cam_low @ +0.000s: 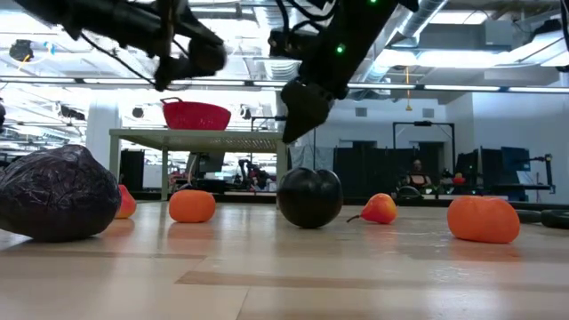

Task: Pick & Place Fruit
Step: Put the top left purple plum into the red strainer bowl

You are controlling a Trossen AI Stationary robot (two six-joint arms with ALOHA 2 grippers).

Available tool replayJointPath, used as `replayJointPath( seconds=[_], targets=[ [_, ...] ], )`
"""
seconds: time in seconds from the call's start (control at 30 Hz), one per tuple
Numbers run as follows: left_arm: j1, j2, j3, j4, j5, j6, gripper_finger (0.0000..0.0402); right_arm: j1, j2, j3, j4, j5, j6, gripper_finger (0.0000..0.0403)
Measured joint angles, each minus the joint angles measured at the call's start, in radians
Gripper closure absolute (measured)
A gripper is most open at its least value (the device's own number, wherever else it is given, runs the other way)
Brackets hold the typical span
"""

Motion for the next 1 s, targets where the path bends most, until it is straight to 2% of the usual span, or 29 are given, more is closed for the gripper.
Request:
replayJointPath(
  seconds=[0.07, 0.17, 0.37, 0.5, 0.73, 1.0],
  targets=[
    [0.102, -0.033, 0.073, -0.147, 0.056, 0.032, 0.0133, 0.001, 0.000, -0.015, 0.048, -0.001, -0.001, 0.0039],
    [0.272, -0.002, 0.192, -0.317, 0.204, 0.087, 0.0132, -0.001, 0.000, -0.019, 0.106, -0.001, -0.035, 0.0044],
    [0.571, 0.227, 0.386, -0.474, 0.525, 0.163, 0.0127, -0.006, 0.000, -0.018, 0.236, -0.014, -0.134, 0.0052],
    [0.672, 0.386, 0.488, -0.503, 0.625, 0.188, 0.0127, -0.006, 0.000, -0.018, 0.249, -0.016, -0.140, 0.0054],
    [0.745, 0.558, 0.638, -0.632, 0.612, 0.237, 0.0127, -0.002, 0.000, -0.018, 0.246, -0.017, -0.140, 0.0056],
    [0.705, 0.586, 0.698, -0.738, 0.357, 0.341, 0.0126, -0.001, 0.000, -0.018, 0.246, -0.017, -0.140, 0.0067]
  ],
)
